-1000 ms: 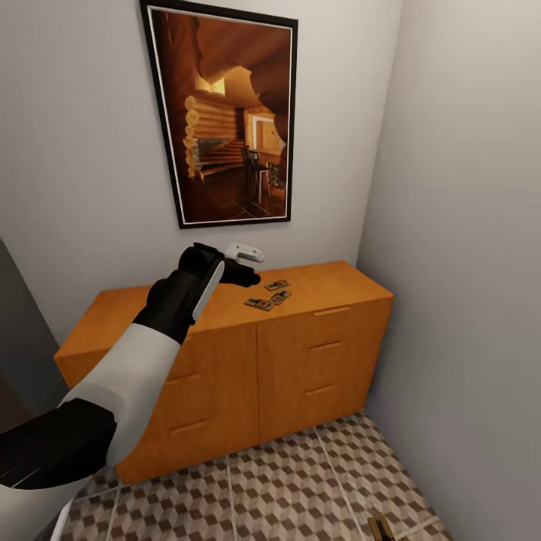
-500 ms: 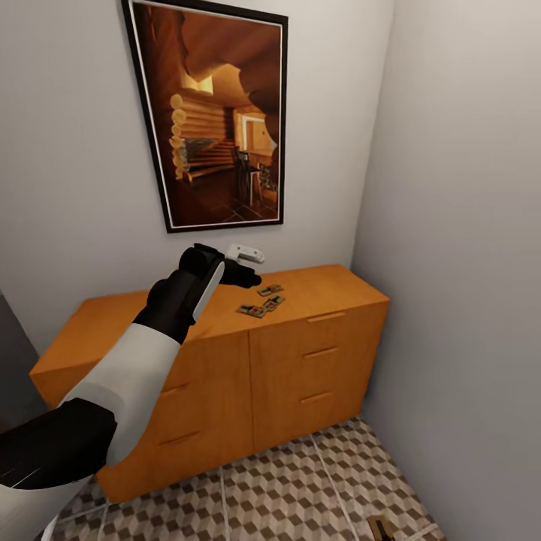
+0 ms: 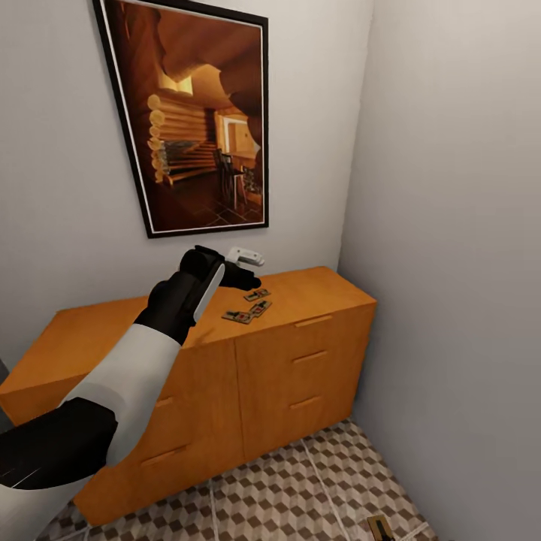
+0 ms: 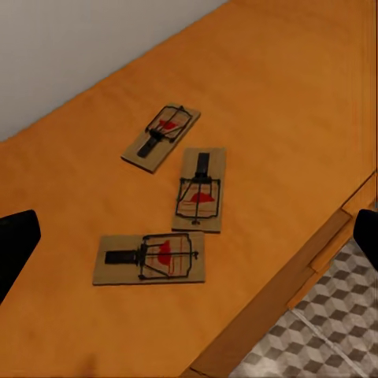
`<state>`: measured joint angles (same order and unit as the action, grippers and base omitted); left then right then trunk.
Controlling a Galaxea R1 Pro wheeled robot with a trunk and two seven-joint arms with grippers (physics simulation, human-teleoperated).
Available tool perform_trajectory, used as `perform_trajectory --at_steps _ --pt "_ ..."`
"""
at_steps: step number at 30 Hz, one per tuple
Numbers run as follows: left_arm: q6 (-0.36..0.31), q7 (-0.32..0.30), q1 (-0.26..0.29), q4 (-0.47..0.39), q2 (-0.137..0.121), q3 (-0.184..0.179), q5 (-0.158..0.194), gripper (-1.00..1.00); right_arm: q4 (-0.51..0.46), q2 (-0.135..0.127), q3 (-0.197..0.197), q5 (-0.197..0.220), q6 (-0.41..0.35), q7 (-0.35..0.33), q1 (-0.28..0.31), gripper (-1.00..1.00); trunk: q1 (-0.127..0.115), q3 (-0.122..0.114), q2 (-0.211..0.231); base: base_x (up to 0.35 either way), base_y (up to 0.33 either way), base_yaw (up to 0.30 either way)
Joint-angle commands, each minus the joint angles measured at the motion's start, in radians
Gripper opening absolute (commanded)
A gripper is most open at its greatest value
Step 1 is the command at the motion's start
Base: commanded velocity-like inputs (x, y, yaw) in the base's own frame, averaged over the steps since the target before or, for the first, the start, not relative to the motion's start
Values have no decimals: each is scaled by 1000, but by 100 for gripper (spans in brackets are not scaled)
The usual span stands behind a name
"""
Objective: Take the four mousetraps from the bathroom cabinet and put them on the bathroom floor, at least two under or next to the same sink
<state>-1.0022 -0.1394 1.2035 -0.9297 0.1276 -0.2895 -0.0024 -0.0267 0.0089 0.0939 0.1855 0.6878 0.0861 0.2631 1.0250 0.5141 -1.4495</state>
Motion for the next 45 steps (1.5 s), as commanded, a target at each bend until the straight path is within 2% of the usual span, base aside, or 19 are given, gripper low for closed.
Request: perform_trajectory --at_steps 1,18,21,23,25,26,28,29,32,34,37,45 --pt "-4 -3 1 3 0 0 -1 100 1 0 9 9 3 4 1 -100 0 0 -1 6 60 -119" --pt "-3 -4 2 13 -1 0 -1 100 1 0 9 9 2 4 1 -100 0 -9 -1 1 73 -117" --pt "-3 -22 1 13 -5 0 -1 100 1 0 9 9 2 4 1 -100 0 -11 -1 0 10 -112" --pt "-2 -66 1 11 -17 0 -1 100 1 0 9 9 2 4 1 -100 0 -12 -1 0 4 -110" --pt "0 -138 1 7 -37 1 -2 100 1 0 9 8 2 4 1 -100 0 -13 -1 0 2 -106" --pt "2 -196 1 6 -54 2 -4 100 1 0 9 8 2 4 1 -100 0 -13 -1 0 1 -103" --pt "4 -253 1 4 -74 2 -5 100 1 0 9 8 2 4 1 -100 0 -14 -1 0 1 -102" --pt "11 -307 1 1 -97 3 -6 100 1 0 9 8 2 3 1 -100 0 -15 -1 0 0 -98" --pt "46 -410 1 -2 -146 4 -6 100 1 0 9 8 2 4 1 -100 0 -16 -1 0 0 -93" --pt "63 -435 1 -2 -162 4 -7 100 1 0 9 8 2 4 1 -100 0 -17 -1 0 0 -88" --pt "95 -481 1 -3 -211 3 -5 100 1 1 9 8 2 4 1 -100 0 -18 -1 0 0 -81" --pt "105 -636 1 -2 -248 3 -10 100 1 0 9 8 2 3 1 -100 0 -21 -1 0 0 -71"
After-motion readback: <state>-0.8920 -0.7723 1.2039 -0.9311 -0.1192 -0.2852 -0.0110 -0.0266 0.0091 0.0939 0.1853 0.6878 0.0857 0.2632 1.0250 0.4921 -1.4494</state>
